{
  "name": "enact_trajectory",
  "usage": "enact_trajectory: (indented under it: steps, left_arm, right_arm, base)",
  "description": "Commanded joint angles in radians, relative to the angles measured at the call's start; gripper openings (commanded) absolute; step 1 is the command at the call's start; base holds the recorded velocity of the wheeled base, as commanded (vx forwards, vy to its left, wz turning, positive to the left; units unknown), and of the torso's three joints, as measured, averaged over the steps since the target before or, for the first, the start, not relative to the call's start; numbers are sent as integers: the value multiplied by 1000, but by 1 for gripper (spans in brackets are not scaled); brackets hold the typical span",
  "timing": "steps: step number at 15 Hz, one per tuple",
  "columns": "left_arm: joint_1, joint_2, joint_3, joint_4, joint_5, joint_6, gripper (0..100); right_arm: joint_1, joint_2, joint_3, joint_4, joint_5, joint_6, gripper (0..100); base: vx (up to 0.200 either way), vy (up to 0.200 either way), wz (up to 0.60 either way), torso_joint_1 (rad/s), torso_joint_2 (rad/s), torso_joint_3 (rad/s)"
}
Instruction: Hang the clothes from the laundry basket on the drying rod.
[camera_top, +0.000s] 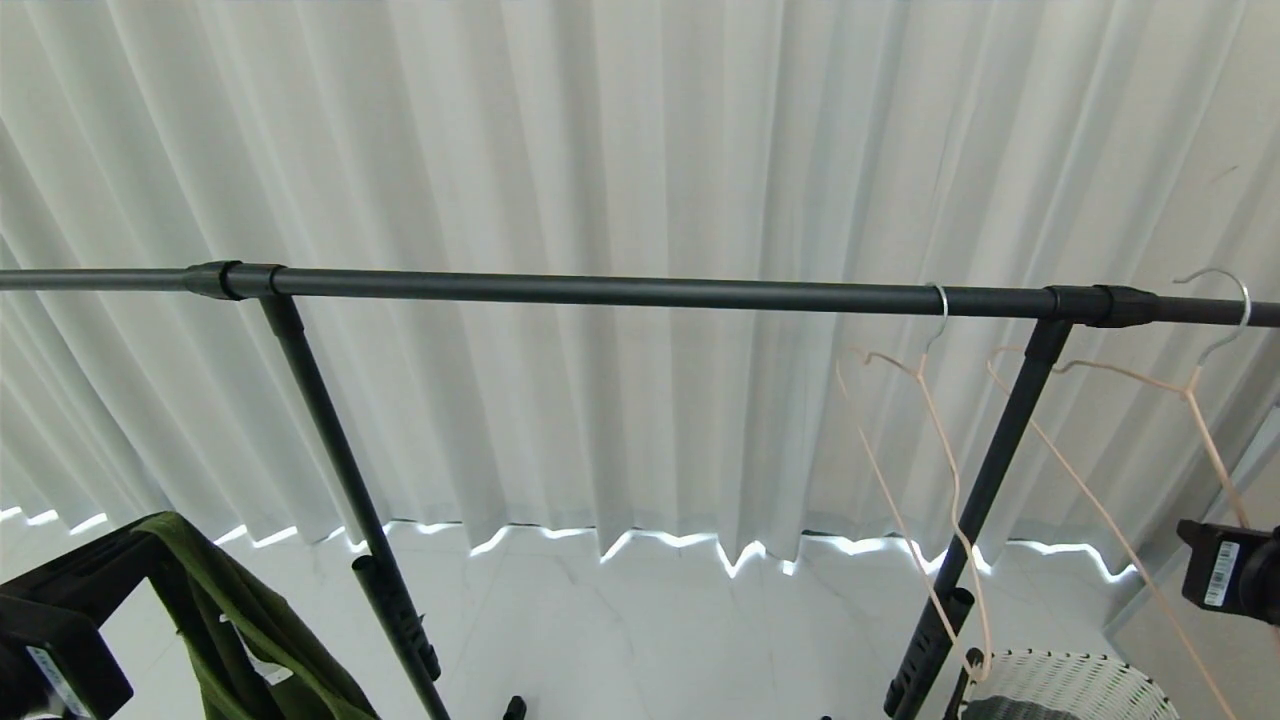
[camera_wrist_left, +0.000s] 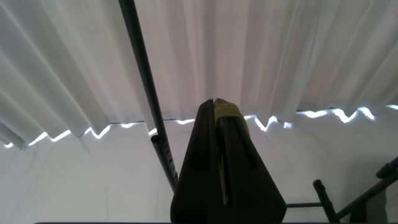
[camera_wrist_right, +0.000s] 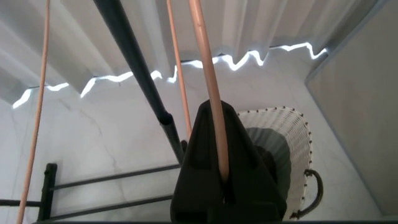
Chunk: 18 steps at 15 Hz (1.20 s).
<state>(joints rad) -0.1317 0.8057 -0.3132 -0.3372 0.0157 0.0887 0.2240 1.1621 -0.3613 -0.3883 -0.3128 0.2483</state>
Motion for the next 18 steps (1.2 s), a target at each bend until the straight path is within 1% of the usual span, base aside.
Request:
enact_trajectory:
  steps: [1,4,6,9,16,18]
  left_arm:
    - [0,-3,-3,0,1,0,0]
    - [0,3,0,1,1,2,0]
    - [0,3,0,0,1,2,0]
    - [0,-2,2,0,3,3,0]
    - [0,-3,5,0,1,3,0]
    - [0,-3,5,1,1,5,0]
  right_arm:
    - [0,-102,33,20,0,-6,0]
    - [-2,-214,31,120,4,-43,0]
    - [-6,-240,30,146,8,-44,0]
    - [-15,-246,30,147,9,-61,0]
    - [-17,-254,51,149,9,-63,0]
    - [-15,-254,51,149,11,-63,0]
  base:
    - [0,0,0,0,0,0]
    - [-200,0,0,4,5,2]
    - [-200,0,0,10,2,0]
    - [-200,0,0,-1,4,4]
    - [-200,0,0,4,3,3]
    - [0,0,0,0,0,0]
